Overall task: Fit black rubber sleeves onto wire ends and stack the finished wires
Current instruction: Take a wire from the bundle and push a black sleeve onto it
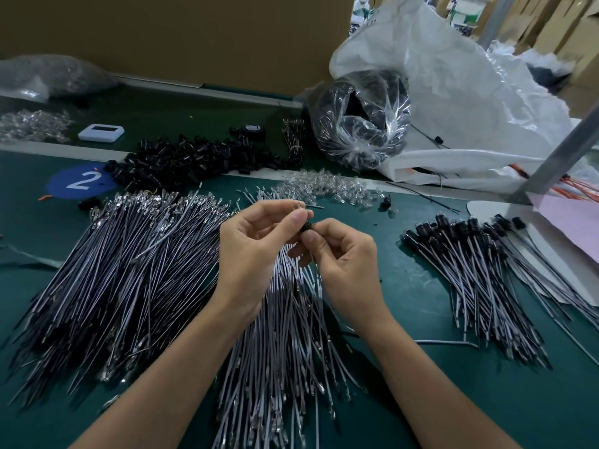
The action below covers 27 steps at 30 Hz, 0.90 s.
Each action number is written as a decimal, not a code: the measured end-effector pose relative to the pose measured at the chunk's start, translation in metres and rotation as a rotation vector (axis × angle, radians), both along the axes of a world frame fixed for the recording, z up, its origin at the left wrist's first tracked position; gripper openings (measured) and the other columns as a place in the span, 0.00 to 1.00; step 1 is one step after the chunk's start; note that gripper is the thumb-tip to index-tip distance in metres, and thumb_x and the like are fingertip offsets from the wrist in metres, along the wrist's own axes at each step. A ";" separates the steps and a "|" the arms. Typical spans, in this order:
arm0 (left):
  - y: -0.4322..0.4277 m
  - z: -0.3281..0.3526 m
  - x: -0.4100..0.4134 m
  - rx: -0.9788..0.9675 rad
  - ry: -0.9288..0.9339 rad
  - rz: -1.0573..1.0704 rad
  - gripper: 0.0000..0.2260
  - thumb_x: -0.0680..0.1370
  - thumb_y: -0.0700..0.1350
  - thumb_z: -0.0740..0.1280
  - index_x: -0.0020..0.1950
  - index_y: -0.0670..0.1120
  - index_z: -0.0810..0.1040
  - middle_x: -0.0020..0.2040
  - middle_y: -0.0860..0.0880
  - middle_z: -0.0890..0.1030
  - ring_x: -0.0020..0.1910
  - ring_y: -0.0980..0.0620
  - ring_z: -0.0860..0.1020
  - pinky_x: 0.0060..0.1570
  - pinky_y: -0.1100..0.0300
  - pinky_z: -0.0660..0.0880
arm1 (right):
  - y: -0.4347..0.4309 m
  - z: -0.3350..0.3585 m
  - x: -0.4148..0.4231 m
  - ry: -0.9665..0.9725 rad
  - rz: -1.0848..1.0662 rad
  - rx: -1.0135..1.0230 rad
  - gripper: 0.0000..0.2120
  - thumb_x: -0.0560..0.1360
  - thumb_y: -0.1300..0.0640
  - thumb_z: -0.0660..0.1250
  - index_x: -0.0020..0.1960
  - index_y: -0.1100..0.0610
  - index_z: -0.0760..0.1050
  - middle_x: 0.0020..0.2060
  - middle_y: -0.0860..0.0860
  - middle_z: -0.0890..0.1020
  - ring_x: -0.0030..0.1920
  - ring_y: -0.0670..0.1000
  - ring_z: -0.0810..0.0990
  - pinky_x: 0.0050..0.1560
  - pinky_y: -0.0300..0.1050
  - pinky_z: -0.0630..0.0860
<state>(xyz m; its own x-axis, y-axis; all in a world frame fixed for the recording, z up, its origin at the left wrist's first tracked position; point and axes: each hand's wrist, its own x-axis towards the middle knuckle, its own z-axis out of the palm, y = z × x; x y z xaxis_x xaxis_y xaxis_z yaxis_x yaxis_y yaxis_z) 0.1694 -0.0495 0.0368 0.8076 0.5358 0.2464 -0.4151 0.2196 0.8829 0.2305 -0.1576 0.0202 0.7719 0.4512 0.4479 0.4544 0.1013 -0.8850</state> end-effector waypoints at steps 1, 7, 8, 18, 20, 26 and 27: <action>0.001 0.000 0.000 0.000 0.012 -0.030 0.13 0.67 0.44 0.74 0.50 0.42 0.83 0.44 0.45 0.86 0.44 0.50 0.85 0.43 0.62 0.80 | 0.000 0.000 0.000 -0.004 -0.008 0.006 0.06 0.77 0.63 0.67 0.43 0.62 0.81 0.36 0.51 0.84 0.38 0.49 0.84 0.41 0.45 0.80; 0.004 -0.002 0.001 0.010 0.126 -0.159 0.18 0.67 0.46 0.74 0.55 0.43 0.83 0.46 0.45 0.86 0.43 0.53 0.84 0.43 0.66 0.78 | -0.003 -0.001 0.002 -0.005 -0.018 0.041 0.06 0.77 0.61 0.68 0.45 0.64 0.81 0.36 0.54 0.84 0.37 0.52 0.84 0.41 0.47 0.81; 0.003 -0.002 0.000 0.020 0.119 -0.171 0.14 0.68 0.46 0.73 0.52 0.42 0.85 0.46 0.45 0.86 0.43 0.53 0.84 0.43 0.66 0.78 | -0.003 -0.001 0.002 -0.010 -0.022 0.035 0.06 0.77 0.63 0.68 0.45 0.65 0.81 0.36 0.54 0.84 0.38 0.52 0.84 0.41 0.47 0.81; -0.009 0.004 -0.004 0.161 0.022 -0.022 0.10 0.74 0.46 0.68 0.50 0.44 0.84 0.45 0.48 0.87 0.43 0.53 0.85 0.40 0.63 0.80 | 0.001 0.001 -0.005 -0.019 0.008 0.076 0.09 0.77 0.63 0.67 0.55 0.64 0.81 0.41 0.51 0.85 0.38 0.49 0.84 0.41 0.43 0.81; -0.010 0.003 -0.005 0.283 0.028 0.061 0.09 0.75 0.49 0.68 0.50 0.47 0.84 0.44 0.50 0.86 0.42 0.54 0.84 0.38 0.60 0.80 | 0.001 0.001 -0.006 -0.021 0.015 0.093 0.10 0.76 0.63 0.67 0.55 0.66 0.81 0.41 0.51 0.85 0.39 0.48 0.84 0.41 0.40 0.80; -0.012 0.003 -0.009 0.316 -0.004 0.161 0.05 0.77 0.48 0.67 0.48 0.54 0.83 0.44 0.52 0.86 0.46 0.51 0.85 0.43 0.53 0.82 | 0.004 0.003 -0.011 0.009 0.087 0.121 0.05 0.76 0.62 0.67 0.46 0.62 0.80 0.37 0.52 0.83 0.37 0.47 0.82 0.40 0.38 0.77; -0.013 0.004 -0.009 0.288 -0.012 0.156 0.05 0.77 0.48 0.67 0.48 0.54 0.83 0.44 0.52 0.87 0.46 0.51 0.85 0.43 0.56 0.82 | 0.004 0.003 -0.011 0.009 0.095 0.121 0.04 0.76 0.62 0.67 0.45 0.61 0.80 0.36 0.51 0.82 0.37 0.47 0.82 0.40 0.37 0.77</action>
